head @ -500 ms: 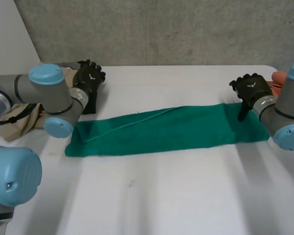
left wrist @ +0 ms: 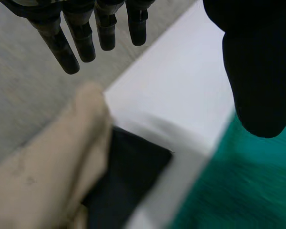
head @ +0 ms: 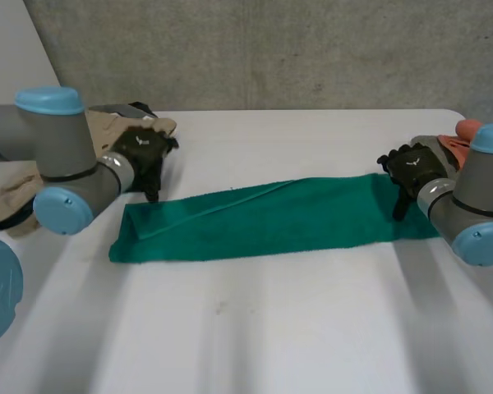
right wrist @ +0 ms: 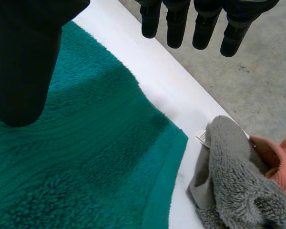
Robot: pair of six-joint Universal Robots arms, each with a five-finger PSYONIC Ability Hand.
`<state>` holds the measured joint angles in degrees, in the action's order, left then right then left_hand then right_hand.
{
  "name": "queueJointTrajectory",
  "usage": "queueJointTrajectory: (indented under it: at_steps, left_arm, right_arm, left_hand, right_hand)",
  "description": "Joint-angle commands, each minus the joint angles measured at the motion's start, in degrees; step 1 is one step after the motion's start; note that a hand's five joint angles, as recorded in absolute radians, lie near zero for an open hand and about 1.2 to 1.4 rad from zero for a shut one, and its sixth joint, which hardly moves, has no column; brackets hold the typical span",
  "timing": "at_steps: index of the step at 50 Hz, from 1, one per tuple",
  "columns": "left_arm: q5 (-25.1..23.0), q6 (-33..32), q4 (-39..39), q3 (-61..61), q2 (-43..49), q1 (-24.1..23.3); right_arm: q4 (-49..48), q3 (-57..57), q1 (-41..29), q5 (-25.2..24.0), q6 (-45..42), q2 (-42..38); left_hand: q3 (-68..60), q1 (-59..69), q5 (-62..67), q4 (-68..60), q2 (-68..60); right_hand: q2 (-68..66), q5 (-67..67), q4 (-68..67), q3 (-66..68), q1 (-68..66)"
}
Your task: Fold the laundry.
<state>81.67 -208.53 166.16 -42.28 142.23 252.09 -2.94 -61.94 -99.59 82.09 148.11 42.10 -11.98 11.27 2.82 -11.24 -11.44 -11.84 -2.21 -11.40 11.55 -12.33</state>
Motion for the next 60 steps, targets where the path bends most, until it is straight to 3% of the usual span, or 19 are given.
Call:
queueJointTrajectory:
  at_steps: [1, 9, 32, 37, 43, 47, 52, 60]
  left_arm:
    - [-0.6, -1.8, -0.2, -4.0, 1.0, -0.3]
    - [0.2, -5.5, 4.2, -4.8, 3.1, -1.2]
    - [4.8, -17.7, 4.7, 2.0, 8.7, -4.1]
    - [5.6, -20.0, 5.7, 8.9, 12.1, -3.9]
    - [12.3, -19.0, 16.2, 24.6, 17.6, -0.6]
    - [15.3, -18.1, 15.9, 30.9, 20.0, 0.9]
    - [13.8, -15.2, 8.2, 26.3, 15.7, 0.0]
    - [3.8, -10.2, 4.9, 7.0, 4.5, -1.8]
  right_arm:
    - [-1.3, -1.2, -0.4, -0.5, -0.2, 0.4]
    - [-2.7, -2.3, -0.7, -0.8, -0.9, 0.9]
    - [-3.0, -2.7, -0.9, -1.0, -2.2, 1.0]
    - [-3.0, -3.0, -0.9, -1.0, -2.3, 1.3]
    - [-3.5, -3.6, -0.9, -1.0, -2.3, 1.9]
    - [-3.8, -4.0, -0.7, -1.0, -2.2, 2.4]
    - [-4.1, -4.1, -0.5, -1.0, -2.3, 2.6]
    - [-4.0, -4.2, -1.0, -1.0, -2.7, 2.4]
  left_hand:
    - [2.0, -1.3, -2.8, 1.2, 1.4]
    - [2.0, -1.3, -2.8, 1.2, 1.4]
    - [2.0, -1.3, -2.8, 1.2, 1.4]
    - [2.0, -1.3, -2.8, 1.2, 1.4]
    - [2.0, -1.3, -2.8, 1.2, 1.4]
    - [2.0, -1.3, -2.8, 1.2, 1.4]
    - [2.0, -1.3, -2.8, 1.2, 1.4]
    - [2.0, -1.3, -2.8, 1.2, 1.4]
  right_hand:
    - [1.8, 2.2, 1.4, -1.5, 2.3]
    - [1.8, 2.2, 1.4, -1.5, 2.3]
    - [1.8, 2.2, 1.4, -1.5, 2.3]
    - [1.8, 2.2, 1.4, -1.5, 2.3]
    - [1.8, 2.2, 1.4, -1.5, 2.3]
    - [1.8, 2.2, 1.4, -1.5, 2.3]
    - [1.8, 2.2, 1.4, -1.5, 2.3]
    - [1.8, 2.2, 1.4, -1.5, 2.3]
